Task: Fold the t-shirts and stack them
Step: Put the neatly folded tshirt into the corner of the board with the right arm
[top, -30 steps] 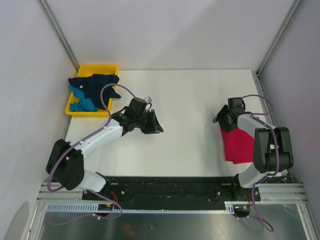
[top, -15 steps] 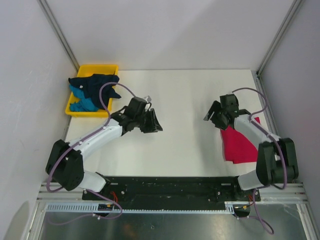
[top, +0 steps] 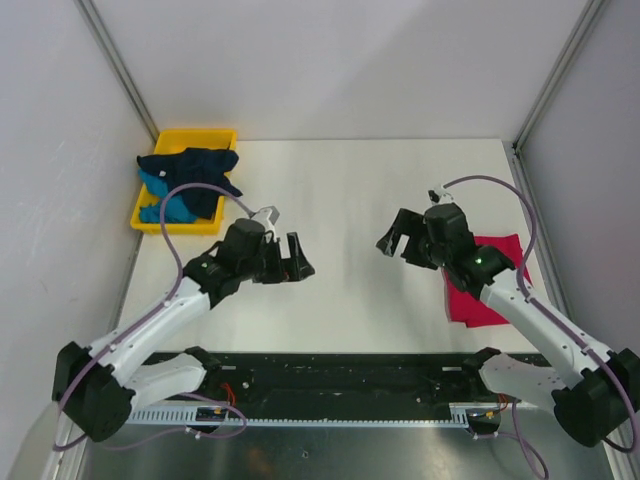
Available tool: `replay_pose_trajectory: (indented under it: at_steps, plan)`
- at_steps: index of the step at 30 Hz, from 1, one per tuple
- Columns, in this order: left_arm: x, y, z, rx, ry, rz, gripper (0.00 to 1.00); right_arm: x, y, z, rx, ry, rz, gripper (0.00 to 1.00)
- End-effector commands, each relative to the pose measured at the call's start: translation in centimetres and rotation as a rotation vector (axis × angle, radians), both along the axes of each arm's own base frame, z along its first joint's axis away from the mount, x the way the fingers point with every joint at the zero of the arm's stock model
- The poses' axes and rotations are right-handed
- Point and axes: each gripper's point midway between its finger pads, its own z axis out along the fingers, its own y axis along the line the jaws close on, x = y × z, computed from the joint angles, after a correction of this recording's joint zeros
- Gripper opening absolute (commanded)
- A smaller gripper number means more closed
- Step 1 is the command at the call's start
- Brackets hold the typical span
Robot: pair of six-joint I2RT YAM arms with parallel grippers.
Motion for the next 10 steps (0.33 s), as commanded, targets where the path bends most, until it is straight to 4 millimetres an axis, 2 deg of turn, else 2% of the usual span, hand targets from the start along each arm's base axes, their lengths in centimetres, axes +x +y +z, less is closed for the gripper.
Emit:
replay_pose_trajectory:
  at_steps: [1, 10]
  plan:
    - [0.1, 1.5, 0.8, 0.030, -0.092, 0.018, 0.99, -0.9, 0.1, -0.5, -0.017, -0.002, 0.000, 0.92]
    - [0.4, 2.0, 2.1, 0.043, -0.135, 0.026, 0.99, -0.6, 0.4, -0.9, -0.032, -0.003, 0.002, 0.95]
